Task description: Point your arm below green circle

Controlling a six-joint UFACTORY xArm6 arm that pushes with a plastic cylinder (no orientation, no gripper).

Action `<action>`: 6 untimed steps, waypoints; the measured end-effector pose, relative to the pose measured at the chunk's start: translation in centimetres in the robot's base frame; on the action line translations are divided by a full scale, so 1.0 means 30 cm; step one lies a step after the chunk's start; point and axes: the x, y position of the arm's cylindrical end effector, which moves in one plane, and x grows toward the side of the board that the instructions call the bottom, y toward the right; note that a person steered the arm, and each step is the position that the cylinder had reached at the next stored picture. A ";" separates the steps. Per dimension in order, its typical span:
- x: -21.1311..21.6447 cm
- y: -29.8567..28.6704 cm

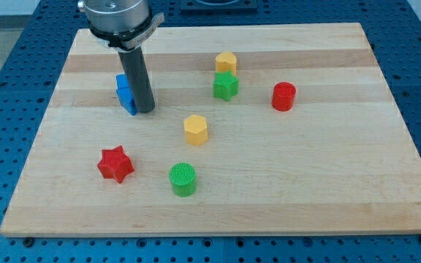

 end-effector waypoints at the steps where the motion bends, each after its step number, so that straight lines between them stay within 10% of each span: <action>1: 0.035 -0.001; 6: 0.341 0.123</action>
